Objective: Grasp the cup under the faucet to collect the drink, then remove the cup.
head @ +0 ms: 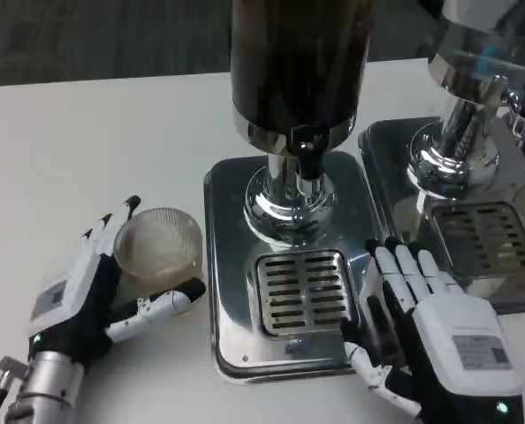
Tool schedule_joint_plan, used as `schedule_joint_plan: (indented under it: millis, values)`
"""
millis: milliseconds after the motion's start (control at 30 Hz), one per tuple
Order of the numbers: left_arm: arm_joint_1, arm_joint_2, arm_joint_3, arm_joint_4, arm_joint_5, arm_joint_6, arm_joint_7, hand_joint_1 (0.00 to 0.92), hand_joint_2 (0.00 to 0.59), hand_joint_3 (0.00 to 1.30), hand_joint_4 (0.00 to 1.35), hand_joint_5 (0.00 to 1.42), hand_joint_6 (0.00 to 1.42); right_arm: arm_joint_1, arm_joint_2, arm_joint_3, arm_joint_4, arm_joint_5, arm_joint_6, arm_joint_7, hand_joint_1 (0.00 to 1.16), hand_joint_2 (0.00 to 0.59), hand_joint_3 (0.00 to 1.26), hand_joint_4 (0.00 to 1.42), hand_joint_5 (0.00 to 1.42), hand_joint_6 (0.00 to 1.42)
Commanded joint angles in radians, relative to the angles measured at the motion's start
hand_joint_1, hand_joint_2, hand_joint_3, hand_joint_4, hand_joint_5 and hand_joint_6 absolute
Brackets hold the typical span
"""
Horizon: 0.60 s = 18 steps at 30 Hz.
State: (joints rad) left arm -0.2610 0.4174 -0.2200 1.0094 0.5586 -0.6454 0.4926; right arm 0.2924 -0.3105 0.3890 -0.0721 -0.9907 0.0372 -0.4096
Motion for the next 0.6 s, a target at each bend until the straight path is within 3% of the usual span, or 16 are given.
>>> schedule_joint_plan:
  millis: [33,300,367,500,600]
  values:
    - [-0.025,-0.011,-0.010,0.030,-0.005,-0.018,0.021,0.132,0.002,0.00,0.00,0.01,0.00,0.013,0.010,-0.001,-0.004,-0.001,0.008,-0.015,0.21,0.429,0.04,0.00,0.00,0.11]
    - [-0.038,-0.025,-0.022,0.058,0.000,-0.042,0.040,0.188,0.011,0.00,0.00,0.17,0.15,0.030,0.015,-0.004,-0.019,-0.007,0.014,-0.013,0.22,0.434,0.04,0.00,0.00,0.11]
    - [-0.031,-0.028,-0.022,0.055,0.004,-0.051,0.079,0.214,0.025,0.00,0.13,0.29,0.24,0.030,0.016,-0.005,-0.021,-0.008,0.016,-0.011,0.23,0.430,0.05,0.00,0.00,0.12]
    - [-0.018,-0.018,-0.028,0.054,0.015,-0.067,0.148,0.320,0.043,0.16,0.37,0.56,0.62,0.032,0.018,-0.007,-0.022,-0.005,0.017,-0.009,0.24,0.430,0.06,0.00,0.00,0.13]
    - [-0.019,-0.013,-0.038,0.068,0.016,-0.071,0.154,0.345,0.046,0.23,0.45,0.65,0.74,0.028,0.017,-0.007,-0.019,-0.002,0.013,-0.009,0.24,0.430,0.06,0.00,0.00,0.13]
